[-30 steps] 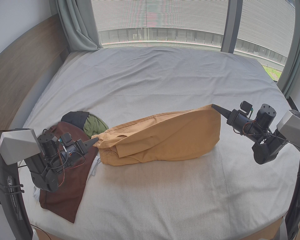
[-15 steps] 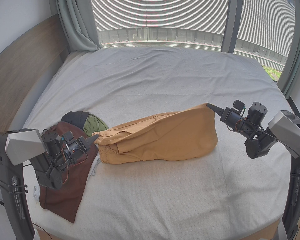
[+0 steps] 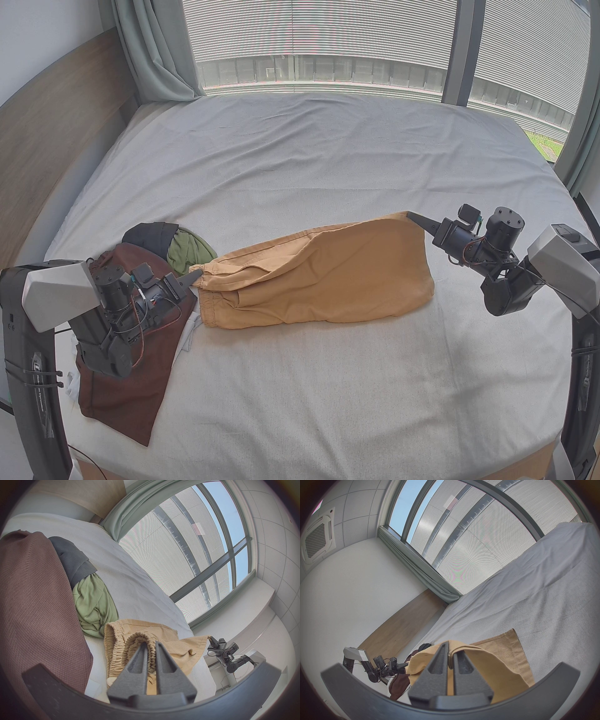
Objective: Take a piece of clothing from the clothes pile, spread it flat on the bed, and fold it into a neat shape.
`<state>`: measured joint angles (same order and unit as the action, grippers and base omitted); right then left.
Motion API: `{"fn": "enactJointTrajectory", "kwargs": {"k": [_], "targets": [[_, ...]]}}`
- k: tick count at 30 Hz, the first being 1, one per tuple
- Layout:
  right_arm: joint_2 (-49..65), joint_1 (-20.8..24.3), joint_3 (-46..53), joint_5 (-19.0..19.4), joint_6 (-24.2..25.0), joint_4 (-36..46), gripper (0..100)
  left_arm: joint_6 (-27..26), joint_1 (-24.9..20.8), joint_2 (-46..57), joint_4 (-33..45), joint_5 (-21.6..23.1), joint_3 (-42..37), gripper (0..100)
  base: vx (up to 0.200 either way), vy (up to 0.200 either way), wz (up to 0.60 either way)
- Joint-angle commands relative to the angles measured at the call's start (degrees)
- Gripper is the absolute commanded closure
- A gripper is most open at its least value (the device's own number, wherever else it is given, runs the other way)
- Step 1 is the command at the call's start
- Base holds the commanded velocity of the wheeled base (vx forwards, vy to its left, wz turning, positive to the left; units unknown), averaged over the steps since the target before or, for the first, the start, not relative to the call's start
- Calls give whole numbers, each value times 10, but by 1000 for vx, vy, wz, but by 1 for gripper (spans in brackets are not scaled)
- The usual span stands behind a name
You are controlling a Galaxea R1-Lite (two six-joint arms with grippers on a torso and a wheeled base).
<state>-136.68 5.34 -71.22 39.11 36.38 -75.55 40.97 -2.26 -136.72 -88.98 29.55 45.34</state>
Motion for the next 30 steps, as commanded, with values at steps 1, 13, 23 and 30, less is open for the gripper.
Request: {"fn": "enactJointTrajectory", "kwargs": {"k": [1, 13, 23, 30], "targets": [[-21, 0, -25, 0, 0, 11, 100, 0, 0, -17, -1, -5, 12, 100, 0, 0, 0], [-47, -4, -70, 0, -2, 37, 0, 1, 3, -30, -1, -12, 33, 0, 0, 0, 0], [-31, 1, -60, -1, -1, 37, 0, 10, 16, -27, -1, -31, 48, 0, 0, 0, 0], [12, 11, -4, -1, -2, 35, 0, 10, 10, -14, -1, -31, 38, 0, 0, 0, 0]]}}
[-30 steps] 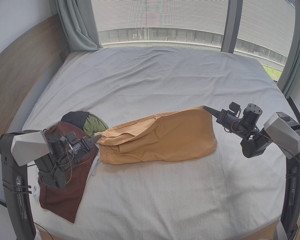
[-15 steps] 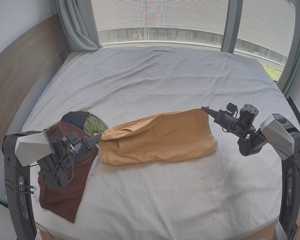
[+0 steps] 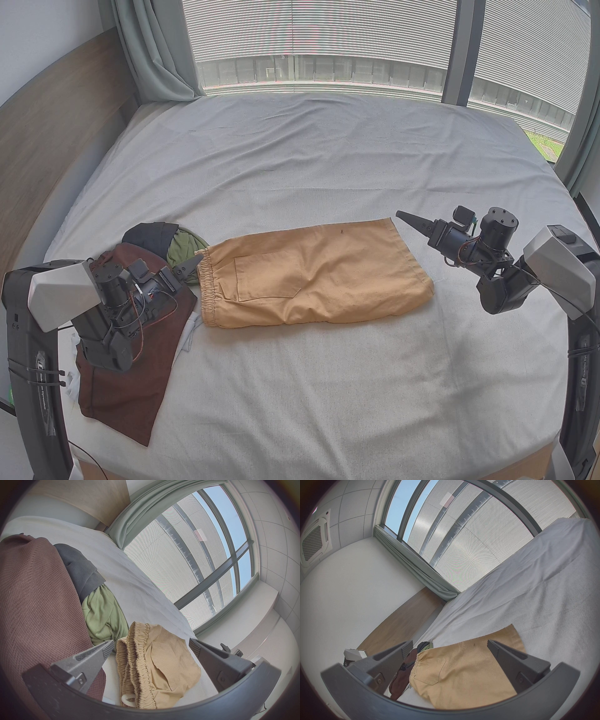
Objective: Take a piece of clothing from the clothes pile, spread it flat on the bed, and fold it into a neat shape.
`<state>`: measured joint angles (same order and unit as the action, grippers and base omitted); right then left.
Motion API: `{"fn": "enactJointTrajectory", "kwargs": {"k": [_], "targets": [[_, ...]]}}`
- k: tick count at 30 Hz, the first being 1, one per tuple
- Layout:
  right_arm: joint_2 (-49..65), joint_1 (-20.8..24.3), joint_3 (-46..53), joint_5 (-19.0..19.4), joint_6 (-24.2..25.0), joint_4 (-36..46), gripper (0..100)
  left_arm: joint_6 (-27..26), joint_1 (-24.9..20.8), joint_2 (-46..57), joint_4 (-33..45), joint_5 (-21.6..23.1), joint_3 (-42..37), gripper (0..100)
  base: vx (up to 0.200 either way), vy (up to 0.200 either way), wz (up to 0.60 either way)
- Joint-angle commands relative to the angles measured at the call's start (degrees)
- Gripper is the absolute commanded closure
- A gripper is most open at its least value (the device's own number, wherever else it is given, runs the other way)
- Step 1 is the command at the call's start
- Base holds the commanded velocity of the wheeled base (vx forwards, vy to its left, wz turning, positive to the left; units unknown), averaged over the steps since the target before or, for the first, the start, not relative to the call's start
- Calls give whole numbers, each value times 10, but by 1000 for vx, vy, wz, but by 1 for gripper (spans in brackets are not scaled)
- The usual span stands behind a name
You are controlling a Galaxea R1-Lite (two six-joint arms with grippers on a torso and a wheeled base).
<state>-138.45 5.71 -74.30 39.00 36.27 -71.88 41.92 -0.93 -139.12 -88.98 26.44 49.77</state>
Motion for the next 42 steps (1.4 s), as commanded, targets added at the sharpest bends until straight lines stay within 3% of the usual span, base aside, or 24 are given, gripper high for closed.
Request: {"fn": "enactJointTrajectory", "kwargs": {"k": [1, 8, 17, 21, 25, 29, 42], "targets": [[30, 7, 27, 0, -1, -2, 0, 0, -3, 10, -1, 0, -6, 0, 0, 0, 0], [70, 19, 134, -10, -5, -28, 0, 4, -9, 37, -1, 1, -23, 0, 0, 0, 0], [107, 29, 278, -12, -3, -121, 0, 4, -21, 49, -1, 2, -35, 0, 0, 0, 0], [110, 28, 292, -13, -1, -132, 0, 4, -25, 61, -1, 2, -40, 0, 0, 0, 0], [110, 27, 319, -39, -1, -158, 0, 4, -29, 78, -1, 2, -49, 0, 0, 0, 0], [118, 28, 362, -40, -2, -165, 0, 4, -33, 92, -1, 5, -62, 0, 0, 0, 0], [129, 37, 376, -48, -4, -165, 0, -3, -51, 103, -1, 5, -78, 0, 0, 0, 0]]}}
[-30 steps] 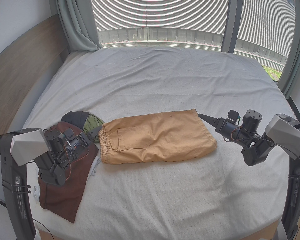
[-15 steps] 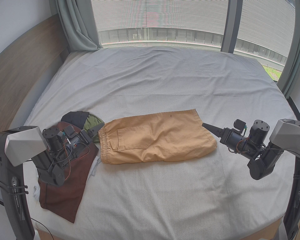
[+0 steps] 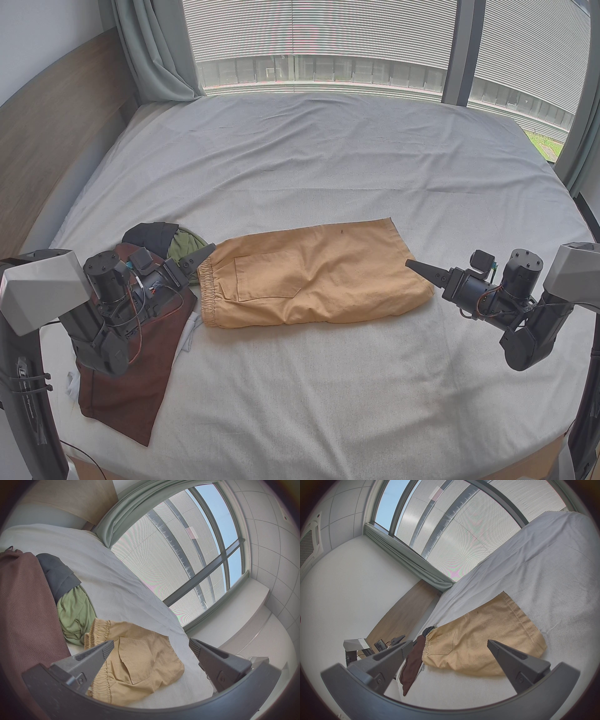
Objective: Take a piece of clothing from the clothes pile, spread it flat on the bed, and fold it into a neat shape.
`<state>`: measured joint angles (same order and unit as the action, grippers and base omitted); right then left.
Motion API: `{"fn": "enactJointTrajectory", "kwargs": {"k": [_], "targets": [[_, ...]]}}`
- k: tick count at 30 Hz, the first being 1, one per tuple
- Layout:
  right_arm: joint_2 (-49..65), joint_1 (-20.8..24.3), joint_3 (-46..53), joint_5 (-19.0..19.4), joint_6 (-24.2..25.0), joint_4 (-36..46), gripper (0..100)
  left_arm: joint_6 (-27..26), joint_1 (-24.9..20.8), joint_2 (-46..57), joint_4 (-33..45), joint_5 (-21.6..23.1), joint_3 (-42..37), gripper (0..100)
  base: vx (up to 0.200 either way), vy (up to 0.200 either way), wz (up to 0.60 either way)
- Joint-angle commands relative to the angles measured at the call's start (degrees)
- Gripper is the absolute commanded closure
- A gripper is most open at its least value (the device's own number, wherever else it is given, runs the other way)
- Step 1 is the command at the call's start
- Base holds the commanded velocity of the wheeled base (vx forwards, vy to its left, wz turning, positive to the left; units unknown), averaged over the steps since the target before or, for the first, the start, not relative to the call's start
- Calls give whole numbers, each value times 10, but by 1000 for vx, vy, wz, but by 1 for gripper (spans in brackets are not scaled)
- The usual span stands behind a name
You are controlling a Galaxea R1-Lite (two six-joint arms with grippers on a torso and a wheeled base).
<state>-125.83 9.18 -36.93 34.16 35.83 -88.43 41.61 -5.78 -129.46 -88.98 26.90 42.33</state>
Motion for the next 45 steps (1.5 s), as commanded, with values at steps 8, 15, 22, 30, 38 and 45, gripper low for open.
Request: {"fn": "enactJointTrajectory", "kwargs": {"k": [8, 15, 22, 30, 38, 45], "targets": [[-8, 14, 5, -1, -1, 0, 0, 0, -9, 11, -1, 0, -10, 0, 0, 0, 0], [-49, 25, -3, -15, -1, 1, 0, -14, -10, 6, -1, 0, -14, 0, 0, 0, 0], [-70, 26, -10, -18, -1, 2, 0, -14, -10, 5, -1, 0, -14, 0, 0, 0, 0], [-102, 24, -19, -19, -1, 2, 0, -14, -10, 4, -1, 0, -13, 0, 0, 0, 0], [-122, 19, -19, -19, -2, 2, 0, -14, -9, 4, -1, 0, -12, 0, 0, 0, 0], [-148, 15, -24, -19, -3, 2, 0, -14, -8, 3, -1, 0, -12, 0, 0, 0, 0]]}}
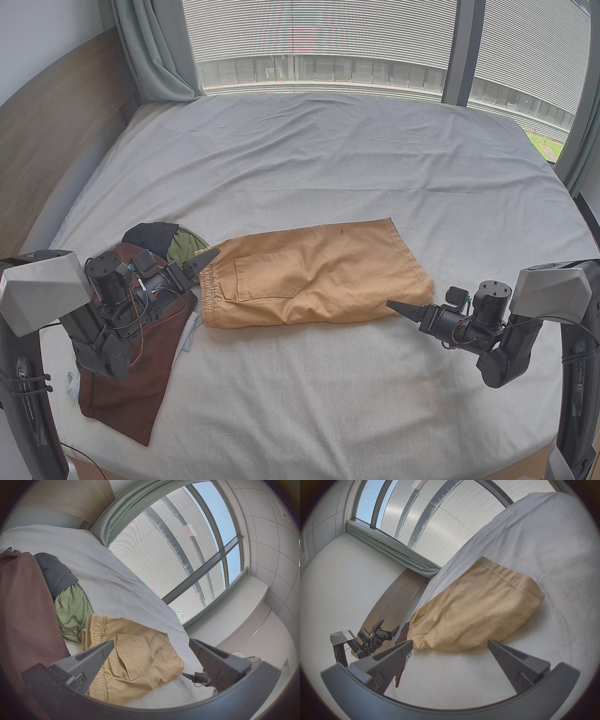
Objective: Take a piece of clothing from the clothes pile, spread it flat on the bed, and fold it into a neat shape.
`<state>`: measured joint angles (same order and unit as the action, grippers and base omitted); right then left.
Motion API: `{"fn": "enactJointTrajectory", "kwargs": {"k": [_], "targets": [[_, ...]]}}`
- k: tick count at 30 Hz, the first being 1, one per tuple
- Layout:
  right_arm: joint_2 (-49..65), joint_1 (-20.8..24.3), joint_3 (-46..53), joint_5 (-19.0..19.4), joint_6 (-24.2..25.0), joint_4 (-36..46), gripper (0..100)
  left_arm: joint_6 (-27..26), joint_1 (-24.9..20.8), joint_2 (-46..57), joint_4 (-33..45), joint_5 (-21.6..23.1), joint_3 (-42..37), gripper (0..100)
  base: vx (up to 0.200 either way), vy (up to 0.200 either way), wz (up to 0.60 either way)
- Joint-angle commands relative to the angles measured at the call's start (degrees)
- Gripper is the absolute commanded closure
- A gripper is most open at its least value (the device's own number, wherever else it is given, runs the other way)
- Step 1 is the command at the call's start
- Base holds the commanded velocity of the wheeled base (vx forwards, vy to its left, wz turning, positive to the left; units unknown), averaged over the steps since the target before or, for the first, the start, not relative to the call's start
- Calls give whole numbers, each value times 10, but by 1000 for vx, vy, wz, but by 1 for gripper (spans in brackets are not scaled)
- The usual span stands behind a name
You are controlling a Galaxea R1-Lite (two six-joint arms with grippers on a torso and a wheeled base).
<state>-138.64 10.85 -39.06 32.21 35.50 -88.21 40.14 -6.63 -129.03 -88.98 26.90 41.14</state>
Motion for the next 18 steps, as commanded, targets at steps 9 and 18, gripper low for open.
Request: {"fn": "enactJointTrajectory", "kwargs": {"k": [9, 18], "targets": [[-60, 0, -21, 0, 0, 0, 0, 0, 1, -3, -1, 0, 2, 0, 0, 0, 0], [-102, 18, -83, -41, 4, 0, 0, 0, 3, -7, -1, 0, 3, 0, 0, 0, 0]]}}
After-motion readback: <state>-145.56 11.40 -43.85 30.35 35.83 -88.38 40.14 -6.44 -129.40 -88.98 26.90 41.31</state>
